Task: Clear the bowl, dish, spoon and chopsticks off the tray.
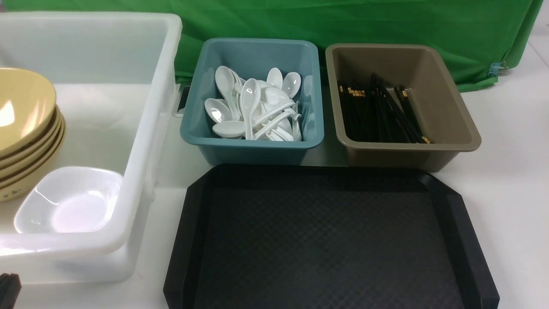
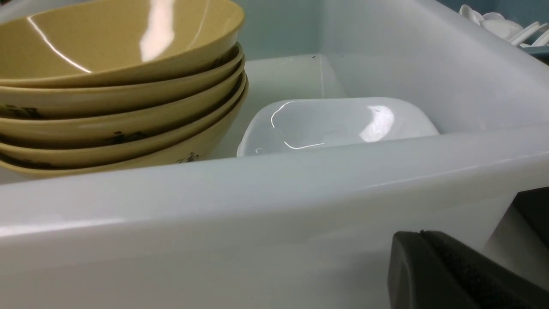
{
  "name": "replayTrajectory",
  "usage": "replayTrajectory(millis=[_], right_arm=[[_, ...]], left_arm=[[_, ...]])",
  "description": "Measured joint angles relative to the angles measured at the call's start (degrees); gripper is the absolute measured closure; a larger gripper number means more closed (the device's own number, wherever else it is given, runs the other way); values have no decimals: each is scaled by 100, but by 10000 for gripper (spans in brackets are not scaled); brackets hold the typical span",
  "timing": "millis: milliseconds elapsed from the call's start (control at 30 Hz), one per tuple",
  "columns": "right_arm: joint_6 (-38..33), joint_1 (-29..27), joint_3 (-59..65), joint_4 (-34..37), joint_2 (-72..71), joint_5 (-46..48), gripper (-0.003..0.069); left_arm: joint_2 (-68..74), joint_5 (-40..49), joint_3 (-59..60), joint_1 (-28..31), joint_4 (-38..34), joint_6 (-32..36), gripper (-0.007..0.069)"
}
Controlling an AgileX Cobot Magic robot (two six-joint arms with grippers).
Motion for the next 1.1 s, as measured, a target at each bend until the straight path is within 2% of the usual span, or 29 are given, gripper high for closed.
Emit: replayTrajectory(millis=[133,200,1100], right_arm=[[282,-568,571,11,3,103,419],[361,-640,590,18,3,88,419],[570,-652,590,29,3,-7,417]], left_arm=[[-6,0,0,0,5,0,622],[-8,6,0,0,5,0,622],[-8,6,0,0,5,-5,622]])
